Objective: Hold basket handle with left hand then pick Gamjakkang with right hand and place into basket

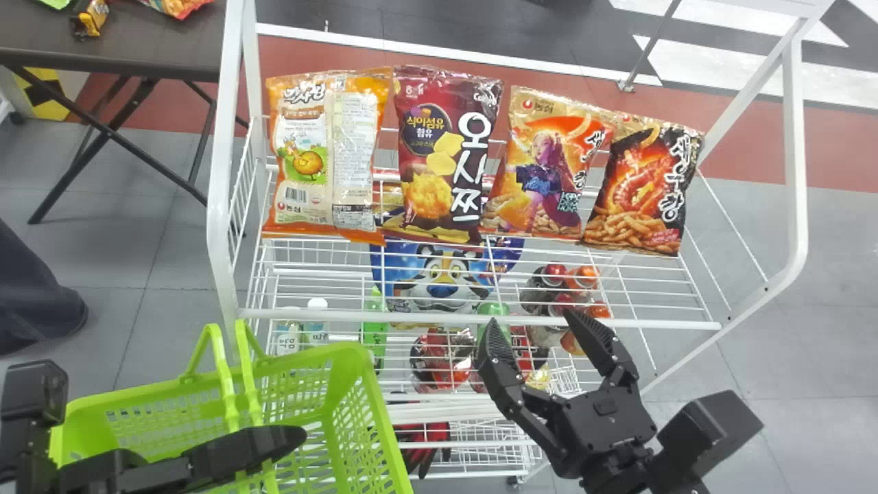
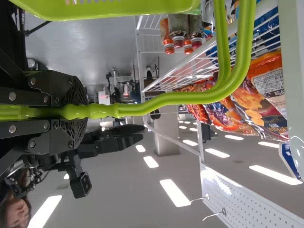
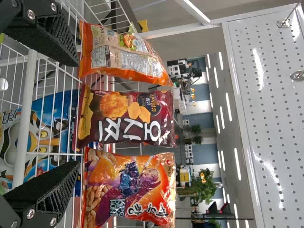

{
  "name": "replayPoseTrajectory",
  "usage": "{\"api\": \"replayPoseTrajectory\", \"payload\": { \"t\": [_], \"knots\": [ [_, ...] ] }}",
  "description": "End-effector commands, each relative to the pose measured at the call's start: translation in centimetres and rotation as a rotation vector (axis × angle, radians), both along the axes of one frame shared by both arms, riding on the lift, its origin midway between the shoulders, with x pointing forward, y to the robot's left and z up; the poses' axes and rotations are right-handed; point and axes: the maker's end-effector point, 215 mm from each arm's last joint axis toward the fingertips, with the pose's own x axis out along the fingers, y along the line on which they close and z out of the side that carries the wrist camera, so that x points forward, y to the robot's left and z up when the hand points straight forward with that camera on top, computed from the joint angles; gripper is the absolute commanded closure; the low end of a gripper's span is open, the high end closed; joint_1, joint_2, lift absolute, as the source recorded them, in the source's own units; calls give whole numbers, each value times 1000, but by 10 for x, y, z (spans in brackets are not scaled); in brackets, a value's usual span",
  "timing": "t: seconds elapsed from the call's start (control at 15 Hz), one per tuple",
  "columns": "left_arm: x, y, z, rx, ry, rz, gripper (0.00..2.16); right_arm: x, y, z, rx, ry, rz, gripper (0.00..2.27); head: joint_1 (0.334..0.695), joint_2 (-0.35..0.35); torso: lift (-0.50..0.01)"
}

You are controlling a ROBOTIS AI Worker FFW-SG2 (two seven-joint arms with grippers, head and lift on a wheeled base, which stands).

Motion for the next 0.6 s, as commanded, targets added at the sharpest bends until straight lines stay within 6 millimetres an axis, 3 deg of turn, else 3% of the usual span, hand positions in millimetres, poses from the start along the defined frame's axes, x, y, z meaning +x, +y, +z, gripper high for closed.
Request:
{"api": "replayPoseTrajectory", "payload": {
  "t": [0.0,0.53],
  "knots": [
    [0,0,0,-6,4,0,2145,0,4,-1,-3,1,7,63,695,-231,-17],
    [0,1,0,-7,3,1,2145,18,26,-6,-2,31,42,60,695,-193,-17]
  ]
}}
